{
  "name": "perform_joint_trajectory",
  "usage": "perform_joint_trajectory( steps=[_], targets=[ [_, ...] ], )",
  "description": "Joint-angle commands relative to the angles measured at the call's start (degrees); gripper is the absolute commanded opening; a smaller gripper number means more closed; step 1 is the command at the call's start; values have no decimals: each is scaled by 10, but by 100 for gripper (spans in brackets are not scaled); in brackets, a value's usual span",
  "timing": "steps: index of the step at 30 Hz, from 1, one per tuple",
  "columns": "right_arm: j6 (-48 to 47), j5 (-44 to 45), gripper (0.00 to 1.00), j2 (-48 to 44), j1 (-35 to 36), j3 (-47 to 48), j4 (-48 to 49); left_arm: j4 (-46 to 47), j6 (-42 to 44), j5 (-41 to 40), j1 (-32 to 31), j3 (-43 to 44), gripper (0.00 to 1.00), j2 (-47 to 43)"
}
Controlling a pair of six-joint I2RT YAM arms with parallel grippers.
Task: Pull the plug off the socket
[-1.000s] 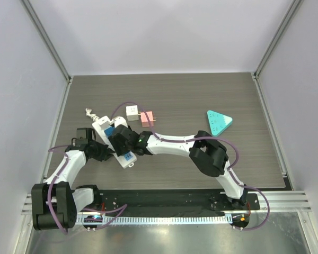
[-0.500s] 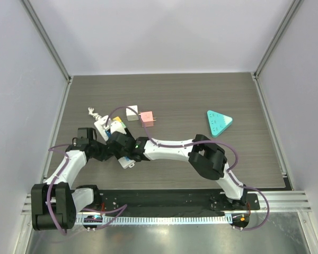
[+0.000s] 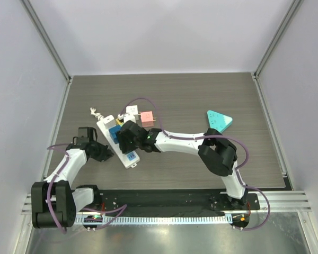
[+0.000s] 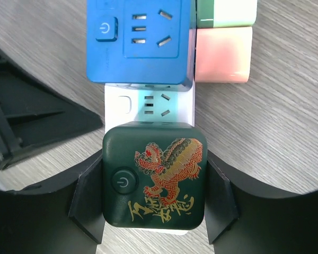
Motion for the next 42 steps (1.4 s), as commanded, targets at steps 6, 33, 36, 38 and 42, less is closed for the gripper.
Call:
perform_joint_trajectory(
  steps=[6, 33, 36, 38, 42],
  targets=[
    [-78, 141, 1, -71, 44, 46, 30, -60, 31, -76, 2, 4, 11, 4],
    [5, -99, 1, -230, -176, -147, 59, -136, 52, -6, 3, 79, 23, -153],
    [1, -181, 1, -251, -248, -207, 93, -118, 51, 1, 4, 72, 23, -143],
    [5, -229, 1, -255, -300, -232, 116, -109, 49, 4, 4, 68, 23, -140],
    [19, -333, 5, -230, -376, -261, 159, -92, 56, 3, 15, 64, 24, -124]
  ],
)
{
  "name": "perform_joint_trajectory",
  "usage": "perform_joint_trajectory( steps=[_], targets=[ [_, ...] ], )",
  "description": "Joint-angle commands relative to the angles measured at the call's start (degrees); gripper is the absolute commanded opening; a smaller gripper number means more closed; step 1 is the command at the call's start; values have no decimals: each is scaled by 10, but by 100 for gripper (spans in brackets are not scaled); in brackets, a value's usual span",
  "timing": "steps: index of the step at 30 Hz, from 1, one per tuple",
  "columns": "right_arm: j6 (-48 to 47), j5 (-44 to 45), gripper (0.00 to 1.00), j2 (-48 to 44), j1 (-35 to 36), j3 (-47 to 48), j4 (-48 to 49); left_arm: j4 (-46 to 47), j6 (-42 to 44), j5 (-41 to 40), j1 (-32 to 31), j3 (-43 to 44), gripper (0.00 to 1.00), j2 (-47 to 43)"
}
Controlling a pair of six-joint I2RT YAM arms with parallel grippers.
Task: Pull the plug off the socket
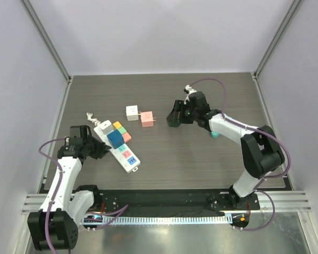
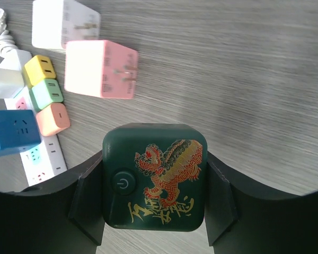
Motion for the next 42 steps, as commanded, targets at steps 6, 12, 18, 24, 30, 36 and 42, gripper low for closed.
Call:
perform_joint_trajectory(
  steps=[6, 12, 18, 24, 30, 36, 42],
  targets=[
    [15, -213, 16, 71, -70, 16, 90, 40, 28, 31, 58, 3, 24, 43],
    [37, -265, 30, 145, -89, 49, 106, 51, 35, 59, 89, 9, 24, 66],
    [22, -240, 68, 161, -93, 75, 93, 48, 49, 54, 101, 16, 24, 80],
    [-71, -139, 96, 157, -88, 160, -53, 55, 59, 62, 110, 18, 24, 108],
    [-138, 42, 100, 115, -41, 216, -152, 73, 57, 72, 117, 23, 24, 124],
    [-159, 150, 100, 94, 76, 248, -187, 89, 56, 84, 118, 21, 24, 143],
    [-150, 171, 100, 114, 196, 294, -180, 103, 60, 81, 127, 17, 24, 165]
  ],
)
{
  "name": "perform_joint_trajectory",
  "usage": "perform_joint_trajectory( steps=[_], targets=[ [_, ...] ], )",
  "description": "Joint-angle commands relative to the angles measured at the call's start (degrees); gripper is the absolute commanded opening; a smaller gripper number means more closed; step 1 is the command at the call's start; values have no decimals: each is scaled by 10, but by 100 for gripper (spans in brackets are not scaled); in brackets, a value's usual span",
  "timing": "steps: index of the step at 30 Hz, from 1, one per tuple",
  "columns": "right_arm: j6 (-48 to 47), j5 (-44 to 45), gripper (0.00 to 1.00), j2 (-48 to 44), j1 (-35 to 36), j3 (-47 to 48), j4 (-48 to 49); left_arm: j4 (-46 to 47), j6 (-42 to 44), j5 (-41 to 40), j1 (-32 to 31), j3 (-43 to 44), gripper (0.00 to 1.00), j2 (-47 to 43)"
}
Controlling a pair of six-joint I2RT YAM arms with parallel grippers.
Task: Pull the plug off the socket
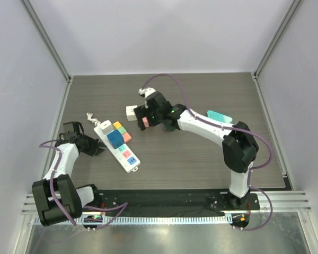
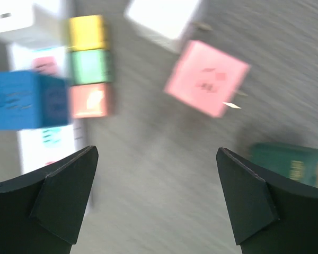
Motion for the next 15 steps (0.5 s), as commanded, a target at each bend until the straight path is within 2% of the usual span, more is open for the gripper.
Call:
perform_joint_trajectory(
  steps=[1, 8, 15],
  targets=[
    [-14, 33, 100, -8, 47, 49, -3, 37, 13, 17, 10, 16, 24, 13],
    [5, -25, 100, 55, 104, 114, -3, 66, 39, 54, 32, 33, 26, 80],
    [10, -34, 100, 100, 133, 156, -10, 91, 50, 63, 33, 44, 31, 110]
  ],
)
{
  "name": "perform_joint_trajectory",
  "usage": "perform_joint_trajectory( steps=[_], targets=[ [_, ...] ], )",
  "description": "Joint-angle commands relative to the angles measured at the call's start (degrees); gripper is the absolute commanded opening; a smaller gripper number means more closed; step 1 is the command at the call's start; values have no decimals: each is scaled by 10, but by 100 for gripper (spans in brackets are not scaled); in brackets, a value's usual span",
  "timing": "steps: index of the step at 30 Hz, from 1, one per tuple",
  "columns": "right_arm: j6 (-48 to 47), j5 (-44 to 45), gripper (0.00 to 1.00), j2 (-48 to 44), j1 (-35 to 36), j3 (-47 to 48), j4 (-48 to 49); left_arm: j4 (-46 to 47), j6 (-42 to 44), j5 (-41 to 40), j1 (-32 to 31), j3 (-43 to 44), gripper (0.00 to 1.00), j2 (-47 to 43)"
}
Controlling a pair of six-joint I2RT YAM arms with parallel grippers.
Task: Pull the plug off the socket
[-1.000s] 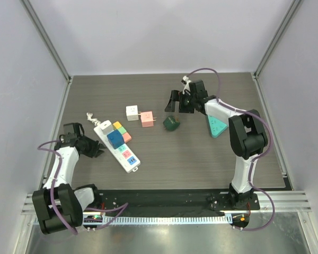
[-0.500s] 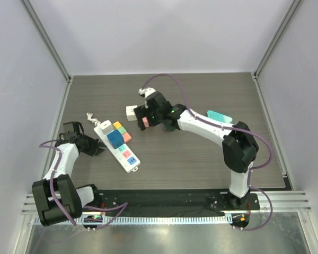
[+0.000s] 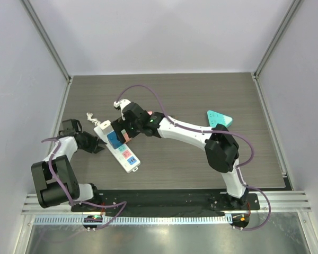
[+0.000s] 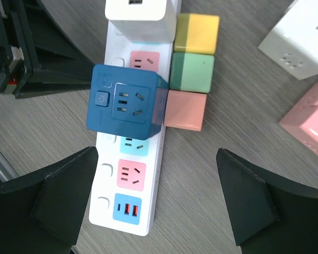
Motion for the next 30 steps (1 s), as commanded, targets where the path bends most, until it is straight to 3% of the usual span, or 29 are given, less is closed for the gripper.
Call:
perform_joint_trajectory(
  steps=[1, 30],
  targets=[
    [6, -27, 100, 12, 11, 40, -1, 28, 22, 17, 5, 28, 32, 9],
    [5, 42, 91, 165, 44, 191, -40, 46, 23, 5, 5, -28, 31, 40]
  ],
)
